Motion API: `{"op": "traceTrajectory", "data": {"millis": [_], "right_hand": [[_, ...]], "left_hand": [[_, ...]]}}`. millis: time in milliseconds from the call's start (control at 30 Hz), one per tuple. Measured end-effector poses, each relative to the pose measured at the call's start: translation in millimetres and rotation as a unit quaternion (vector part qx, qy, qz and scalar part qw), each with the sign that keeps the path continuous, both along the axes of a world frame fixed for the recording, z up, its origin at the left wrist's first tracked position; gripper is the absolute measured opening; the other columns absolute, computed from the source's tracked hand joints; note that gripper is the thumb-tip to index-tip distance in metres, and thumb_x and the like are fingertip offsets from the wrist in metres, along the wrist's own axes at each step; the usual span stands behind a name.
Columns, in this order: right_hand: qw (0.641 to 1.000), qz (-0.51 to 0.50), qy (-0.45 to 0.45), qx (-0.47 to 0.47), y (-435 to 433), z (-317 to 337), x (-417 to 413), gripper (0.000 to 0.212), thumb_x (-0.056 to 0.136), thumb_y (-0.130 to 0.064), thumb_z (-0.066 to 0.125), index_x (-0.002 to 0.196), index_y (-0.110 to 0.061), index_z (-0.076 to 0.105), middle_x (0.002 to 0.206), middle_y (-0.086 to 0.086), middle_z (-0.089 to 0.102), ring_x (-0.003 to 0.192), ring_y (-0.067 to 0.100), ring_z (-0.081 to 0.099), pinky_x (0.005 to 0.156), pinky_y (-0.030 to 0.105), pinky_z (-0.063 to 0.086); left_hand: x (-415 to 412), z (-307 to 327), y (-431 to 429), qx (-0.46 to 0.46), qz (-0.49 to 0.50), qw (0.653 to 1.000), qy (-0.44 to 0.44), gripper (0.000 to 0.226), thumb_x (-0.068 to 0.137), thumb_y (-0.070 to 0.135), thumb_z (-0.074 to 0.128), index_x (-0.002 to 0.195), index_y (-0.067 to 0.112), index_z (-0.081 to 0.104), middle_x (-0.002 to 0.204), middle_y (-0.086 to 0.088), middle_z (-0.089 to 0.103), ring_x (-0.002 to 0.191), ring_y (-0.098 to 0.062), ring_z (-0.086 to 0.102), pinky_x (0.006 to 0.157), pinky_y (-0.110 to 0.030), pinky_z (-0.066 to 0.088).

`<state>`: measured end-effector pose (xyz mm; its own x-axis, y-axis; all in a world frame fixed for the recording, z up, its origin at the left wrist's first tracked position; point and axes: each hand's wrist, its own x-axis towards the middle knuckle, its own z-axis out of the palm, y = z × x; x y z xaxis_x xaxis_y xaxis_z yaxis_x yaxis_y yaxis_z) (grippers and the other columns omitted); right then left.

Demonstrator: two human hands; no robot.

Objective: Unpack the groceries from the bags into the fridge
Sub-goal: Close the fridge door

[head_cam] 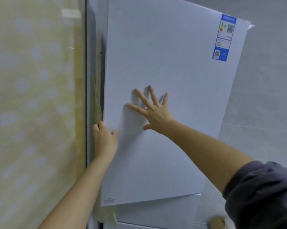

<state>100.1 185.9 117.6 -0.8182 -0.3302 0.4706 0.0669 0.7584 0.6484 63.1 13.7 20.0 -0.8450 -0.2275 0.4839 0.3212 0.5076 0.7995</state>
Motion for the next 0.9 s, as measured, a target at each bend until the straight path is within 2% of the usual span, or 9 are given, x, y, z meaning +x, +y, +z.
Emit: {"op": "traceTrajectory", "data": {"millis": [100, 333, 533, 767, 900], "right_hand": [[0.999, -0.038, -0.003, -0.001, 5, -3, -18, 0.125, 0.070, -0.063, 0.073, 0.145, -0.047, -0.025, 0.155, 0.004, -0.036, 0.142, 0.047, -0.024, 0.100, 0.079, 0.021], [0.997, -0.077, -0.006, -0.011, 0, -6, -51, 0.125, 0.073, -0.059, 0.074, 0.144, -0.045, -0.029, 0.153, 0.004, -0.040, 0.141, 0.047, -0.026, 0.100, 0.080, 0.019], [0.995, -0.097, -0.009, -0.008, 0, -6, -70, 0.124, 0.074, -0.059, 0.073, 0.145, -0.044, -0.028, 0.153, 0.005, -0.039, 0.141, 0.047, -0.026, 0.099, 0.081, 0.018], [0.994, -0.107, -0.011, -0.007, 3, -7, -87, 0.124, 0.074, -0.060, 0.072, 0.144, -0.044, -0.029, 0.152, 0.006, -0.041, 0.140, 0.048, -0.027, 0.098, 0.082, 0.016], [0.995, -0.104, -0.011, -0.007, 4, -8, -91, 0.121, 0.077, -0.056, 0.072, 0.145, -0.043, -0.028, 0.153, 0.006, -0.040, 0.140, 0.049, -0.028, 0.097, 0.083, 0.015]], "left_hand": [[-24, 2, 1, -0.005, -0.001, 1.000, -0.007, 0.066, 0.091, 0.024, 0.066, 0.140, -0.004, 0.033, 0.141, -0.023, 0.036, 0.128, -0.041, 0.042, 0.099, -0.046, 0.039], [-84, -2, -4, -0.026, -0.036, 0.998, -0.035, 0.079, 0.087, 0.033, 0.069, 0.146, 0.000, 0.029, 0.149, -0.021, 0.033, 0.135, -0.038, 0.035, 0.109, -0.049, 0.035], [-111, 2, -1, -0.053, -0.042, 0.996, -0.051, 0.085, 0.090, 0.036, 0.066, 0.153, 0.003, 0.018, 0.151, -0.019, 0.032, 0.139, -0.037, 0.031, 0.112, -0.045, 0.030], [-135, 1, 2, -0.068, -0.046, 0.994, -0.069, 0.081, 0.088, 0.040, 0.066, 0.151, 0.008, 0.027, 0.145, -0.017, 0.041, 0.133, -0.037, 0.040, 0.105, -0.048, 0.038], [-145, -3, 1, -0.061, -0.057, 0.995, -0.060, 0.073, 0.086, 0.043, 0.067, 0.143, 0.007, 0.039, 0.138, -0.016, 0.047, 0.125, -0.037, 0.047, 0.099, -0.046, 0.042]]}}
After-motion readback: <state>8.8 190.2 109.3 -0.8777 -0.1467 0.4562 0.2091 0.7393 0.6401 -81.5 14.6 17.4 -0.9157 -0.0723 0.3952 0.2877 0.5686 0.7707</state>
